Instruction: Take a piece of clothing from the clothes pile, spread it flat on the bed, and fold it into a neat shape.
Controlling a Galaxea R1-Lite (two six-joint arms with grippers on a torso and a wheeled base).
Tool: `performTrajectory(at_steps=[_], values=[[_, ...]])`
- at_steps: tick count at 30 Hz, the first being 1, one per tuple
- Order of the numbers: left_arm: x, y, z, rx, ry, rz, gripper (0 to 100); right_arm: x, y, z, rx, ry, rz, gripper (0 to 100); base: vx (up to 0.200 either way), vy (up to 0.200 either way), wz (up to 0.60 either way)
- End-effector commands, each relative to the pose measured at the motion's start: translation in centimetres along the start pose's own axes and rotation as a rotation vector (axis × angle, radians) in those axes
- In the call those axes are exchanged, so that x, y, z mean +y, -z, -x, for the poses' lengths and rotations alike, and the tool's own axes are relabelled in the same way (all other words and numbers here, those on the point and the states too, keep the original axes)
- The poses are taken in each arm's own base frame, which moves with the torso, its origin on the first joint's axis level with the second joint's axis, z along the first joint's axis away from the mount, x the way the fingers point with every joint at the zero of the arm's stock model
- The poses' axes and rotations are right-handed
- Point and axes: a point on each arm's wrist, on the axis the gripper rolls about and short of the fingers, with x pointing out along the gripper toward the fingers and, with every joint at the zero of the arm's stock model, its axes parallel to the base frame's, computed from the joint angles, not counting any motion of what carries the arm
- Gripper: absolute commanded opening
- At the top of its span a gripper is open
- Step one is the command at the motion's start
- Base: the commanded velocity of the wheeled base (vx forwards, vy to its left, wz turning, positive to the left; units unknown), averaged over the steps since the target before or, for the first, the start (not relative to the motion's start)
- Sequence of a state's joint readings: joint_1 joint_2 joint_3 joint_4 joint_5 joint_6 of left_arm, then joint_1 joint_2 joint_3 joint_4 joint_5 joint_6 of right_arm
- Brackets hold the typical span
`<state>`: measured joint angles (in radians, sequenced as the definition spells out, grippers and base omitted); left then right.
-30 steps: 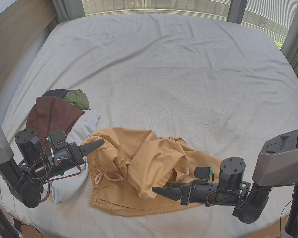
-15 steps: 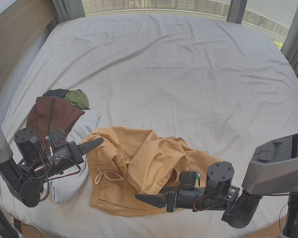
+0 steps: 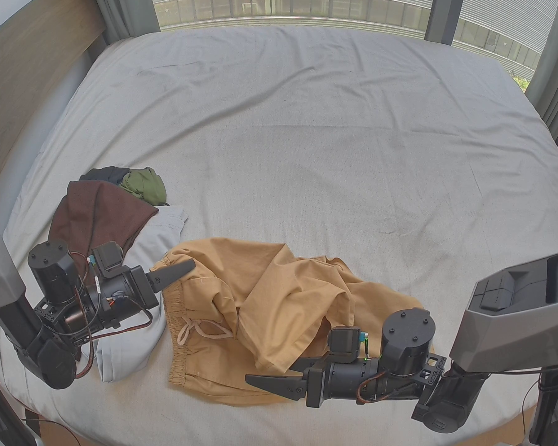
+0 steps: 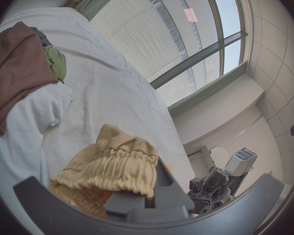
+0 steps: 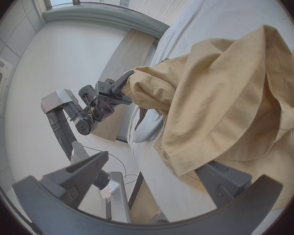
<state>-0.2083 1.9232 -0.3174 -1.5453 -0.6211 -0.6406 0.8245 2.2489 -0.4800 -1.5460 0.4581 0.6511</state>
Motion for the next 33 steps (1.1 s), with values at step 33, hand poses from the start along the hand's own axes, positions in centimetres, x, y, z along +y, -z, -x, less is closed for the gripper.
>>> performTrajectory(at_steps=[33], values=[[0.5,0.4,-0.2,0.014,-0.014,0.008,0,-6.1,-11.4,9.2,-0.409,0.158,0.01,0,0.0,0.0,0.0]])
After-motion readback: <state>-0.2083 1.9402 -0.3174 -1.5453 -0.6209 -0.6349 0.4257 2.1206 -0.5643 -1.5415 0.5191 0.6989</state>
